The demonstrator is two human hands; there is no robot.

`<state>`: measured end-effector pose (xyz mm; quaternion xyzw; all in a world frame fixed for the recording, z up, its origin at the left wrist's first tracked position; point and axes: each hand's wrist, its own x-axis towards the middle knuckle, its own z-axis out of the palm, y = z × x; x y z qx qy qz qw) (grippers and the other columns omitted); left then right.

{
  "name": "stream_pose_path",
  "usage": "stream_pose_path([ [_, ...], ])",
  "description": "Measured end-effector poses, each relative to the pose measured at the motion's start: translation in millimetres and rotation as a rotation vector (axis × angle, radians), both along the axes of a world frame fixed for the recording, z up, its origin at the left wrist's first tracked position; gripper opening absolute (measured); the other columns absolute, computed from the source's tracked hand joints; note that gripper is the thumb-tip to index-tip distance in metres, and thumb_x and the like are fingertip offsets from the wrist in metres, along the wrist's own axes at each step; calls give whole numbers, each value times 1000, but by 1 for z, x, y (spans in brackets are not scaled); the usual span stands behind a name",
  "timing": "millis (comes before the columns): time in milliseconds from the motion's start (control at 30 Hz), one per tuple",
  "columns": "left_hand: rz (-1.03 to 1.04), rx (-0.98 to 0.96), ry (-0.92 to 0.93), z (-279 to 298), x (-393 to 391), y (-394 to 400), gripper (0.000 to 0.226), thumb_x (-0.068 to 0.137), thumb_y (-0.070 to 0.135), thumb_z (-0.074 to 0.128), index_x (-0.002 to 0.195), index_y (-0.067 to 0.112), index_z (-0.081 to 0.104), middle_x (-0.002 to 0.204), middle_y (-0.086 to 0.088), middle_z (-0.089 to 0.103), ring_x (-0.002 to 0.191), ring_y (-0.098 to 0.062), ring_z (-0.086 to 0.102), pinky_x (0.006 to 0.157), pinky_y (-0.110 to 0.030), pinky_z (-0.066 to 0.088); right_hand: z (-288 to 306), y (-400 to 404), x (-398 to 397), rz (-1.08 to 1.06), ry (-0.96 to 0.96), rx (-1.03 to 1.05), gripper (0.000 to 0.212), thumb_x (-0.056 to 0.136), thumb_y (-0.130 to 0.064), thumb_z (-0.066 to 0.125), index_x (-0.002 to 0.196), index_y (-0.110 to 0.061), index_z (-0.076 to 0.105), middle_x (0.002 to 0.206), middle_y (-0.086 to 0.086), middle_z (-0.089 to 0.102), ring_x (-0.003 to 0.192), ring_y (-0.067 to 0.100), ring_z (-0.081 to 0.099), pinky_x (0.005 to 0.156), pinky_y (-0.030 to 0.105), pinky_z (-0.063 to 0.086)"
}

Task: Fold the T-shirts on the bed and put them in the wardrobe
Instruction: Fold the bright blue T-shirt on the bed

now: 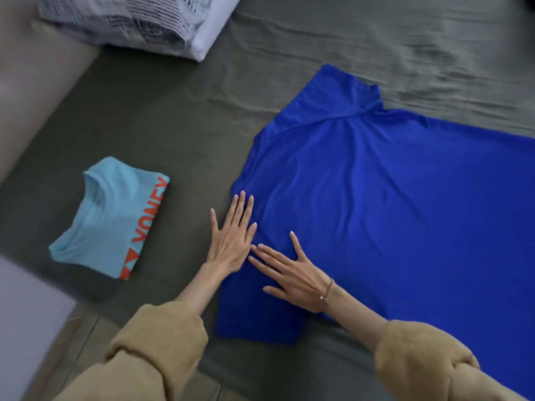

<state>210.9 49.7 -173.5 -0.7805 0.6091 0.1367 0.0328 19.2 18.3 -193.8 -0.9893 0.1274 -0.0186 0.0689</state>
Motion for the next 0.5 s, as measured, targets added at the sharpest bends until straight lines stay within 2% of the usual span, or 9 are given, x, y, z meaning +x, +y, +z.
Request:
stream_pose_path([
  [100, 28, 10, 30, 0, -2, 13, 66, 83, 56, -20, 142, 26, -26, 151, 9, -31, 139, -5, -27, 111, -50, -14, -1, 28, -5, 67, 14, 28, 62, 97, -51, 19, 146, -15, 27, 153, -1, 29, 140, 12, 27, 107, 60, 8],
  [200, 44, 15, 19, 3, -7, 16, 65, 84, 52, -16, 143, 26, -25, 151, 7, -31, 139, -7, -28, 109, -51, -16, 2, 41, -9, 162, 50, 72, 60, 99, -47, 7, 145, -17, 31, 151, -5, 32, 139, 8, 28, 108, 55, 11],
  [300, 24, 15, 2, 13, -20, 15, 59, 98, 43, 4, 147, 22, -18, 155, -1, -26, 143, -15, -22, 111, -51, -12, 11, 36, -16, 104, -1, 136, 59, 101, -41, 4, 142, -18, 39, 149, -4, 37, 137, 7, 31, 113, 47, 15],
  [333, 12, 1, 9, 17, -26, 15, 58, 101, 37, 16, 150, 20, -12, 157, -5, -19, 146, -19, -15, 114, -50, -7, 16, 32, -21, 51, -38, 153, 57, 102, -39, 7, 141, -17, 42, 147, -3, 40, 136, 8, 34, 114, 44, 19],
  [400, -3, -76, 58, 27, -42, 19, 57, 102, 26, 33, 152, 16, 8, 158, -12, 6, 145, -25, 9, 115, -45, 14, 24, 22, -33, -64, -107, 165, 49, 100, -34, 20, 138, -16, 45, 144, -2, 44, 132, 10, 42, 109, 41, 31],
  [500, -56, -193, 135, 37, -67, 27, 44, 96, 22, 47, 139, 11, 41, 136, -10, 40, 123, -24, 42, 97, -40, 41, 35, 8, -66, -194, -131, 154, 46, 90, -25, 33, 130, -12, 54, 134, 2, 55, 116, 15, 57, 94, 34, 50],
])
